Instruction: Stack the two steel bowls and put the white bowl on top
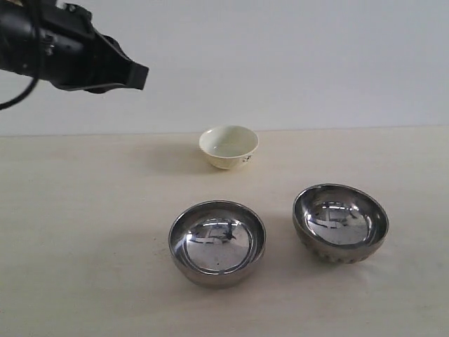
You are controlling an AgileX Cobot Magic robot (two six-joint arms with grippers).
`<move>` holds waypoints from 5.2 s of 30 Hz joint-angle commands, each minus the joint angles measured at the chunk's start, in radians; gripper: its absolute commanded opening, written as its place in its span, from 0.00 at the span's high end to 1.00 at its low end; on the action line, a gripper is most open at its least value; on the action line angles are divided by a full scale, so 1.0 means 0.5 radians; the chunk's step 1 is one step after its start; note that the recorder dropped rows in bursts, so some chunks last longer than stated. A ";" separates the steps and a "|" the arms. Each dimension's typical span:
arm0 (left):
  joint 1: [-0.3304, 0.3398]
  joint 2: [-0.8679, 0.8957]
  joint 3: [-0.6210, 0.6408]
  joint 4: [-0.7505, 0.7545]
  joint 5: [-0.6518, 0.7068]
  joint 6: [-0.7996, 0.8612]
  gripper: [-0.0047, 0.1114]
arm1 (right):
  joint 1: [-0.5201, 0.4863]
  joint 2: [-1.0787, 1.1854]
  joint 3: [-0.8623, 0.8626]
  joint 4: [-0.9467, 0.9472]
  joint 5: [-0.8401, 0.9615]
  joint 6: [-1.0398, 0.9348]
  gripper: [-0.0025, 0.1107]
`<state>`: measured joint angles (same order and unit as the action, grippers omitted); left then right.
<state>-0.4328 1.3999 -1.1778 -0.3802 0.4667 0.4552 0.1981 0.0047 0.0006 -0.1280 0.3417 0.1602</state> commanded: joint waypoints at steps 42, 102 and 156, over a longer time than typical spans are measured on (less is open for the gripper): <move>-0.015 -2.403 1.542 -0.514 -0.640 0.142 0.93 | -0.014 -0.009 -0.001 -0.020 -0.014 -0.004 0.98; 1.129 -2.800 2.356 0.846 -0.326 -0.820 0.93 | -0.014 -0.009 -0.001 -0.020 -0.014 -0.004 0.98; 1.129 -2.800 2.356 0.846 -0.332 -0.825 0.93 | -0.014 0.358 -1.136 0.101 -0.599 0.043 0.98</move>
<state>0.1289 0.0032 -0.0039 0.0442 0.2998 0.0389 0.1981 0.1050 -0.4587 -0.0718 -0.1420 0.2187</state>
